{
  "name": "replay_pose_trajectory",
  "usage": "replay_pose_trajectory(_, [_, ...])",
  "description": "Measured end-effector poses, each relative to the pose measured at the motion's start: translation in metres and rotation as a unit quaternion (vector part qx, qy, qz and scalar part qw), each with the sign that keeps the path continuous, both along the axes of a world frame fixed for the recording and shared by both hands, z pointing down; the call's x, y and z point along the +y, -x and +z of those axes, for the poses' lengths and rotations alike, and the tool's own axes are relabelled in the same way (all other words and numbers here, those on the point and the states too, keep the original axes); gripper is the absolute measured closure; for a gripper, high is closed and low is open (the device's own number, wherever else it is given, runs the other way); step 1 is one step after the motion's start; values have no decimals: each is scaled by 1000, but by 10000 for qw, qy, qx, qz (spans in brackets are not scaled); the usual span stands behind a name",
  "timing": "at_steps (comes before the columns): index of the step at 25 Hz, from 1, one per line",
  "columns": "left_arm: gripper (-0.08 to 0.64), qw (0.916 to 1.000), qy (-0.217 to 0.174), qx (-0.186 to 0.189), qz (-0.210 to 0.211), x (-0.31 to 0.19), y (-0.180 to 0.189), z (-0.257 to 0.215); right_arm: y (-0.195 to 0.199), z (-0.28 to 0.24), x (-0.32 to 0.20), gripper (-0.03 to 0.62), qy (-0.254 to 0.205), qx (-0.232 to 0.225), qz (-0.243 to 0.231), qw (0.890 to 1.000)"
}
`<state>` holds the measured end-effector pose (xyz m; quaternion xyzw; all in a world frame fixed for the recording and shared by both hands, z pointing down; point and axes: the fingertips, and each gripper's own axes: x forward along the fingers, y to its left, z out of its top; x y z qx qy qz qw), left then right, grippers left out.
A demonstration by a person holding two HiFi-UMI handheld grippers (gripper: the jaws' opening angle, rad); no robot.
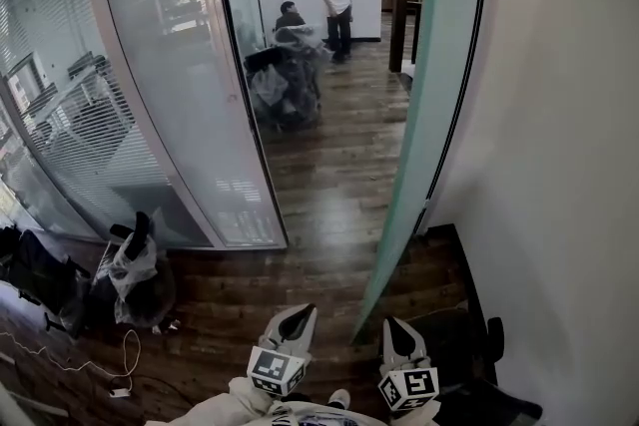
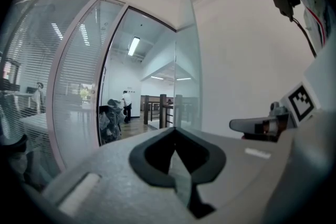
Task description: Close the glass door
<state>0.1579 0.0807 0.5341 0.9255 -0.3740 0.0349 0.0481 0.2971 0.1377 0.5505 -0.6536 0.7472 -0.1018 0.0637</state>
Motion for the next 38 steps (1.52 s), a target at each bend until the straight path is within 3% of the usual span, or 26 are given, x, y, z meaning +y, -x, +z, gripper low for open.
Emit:
replay_pose_trajectory(16, [557, 9994, 190, -24, -277, -15, 10, 14, 10, -3, -23, 586, -21, -22, -318, 9995])
replay_pose_trajectory(25, [557, 9997, 203, -23, -104, -34, 9, 19, 1, 2, -36, 586, 38, -48, -43, 10000])
replay_pose_trajectory(31, [557, 9998, 177, 37, 68, -51, 2, 10, -34, 14, -53, 586, 228, 217, 301, 9991])
replay_pose_trajectory(38, [557, 9999, 104, 24, 136, -62, -7, 6, -53, 16, -69, 586, 283, 324, 326, 9985])
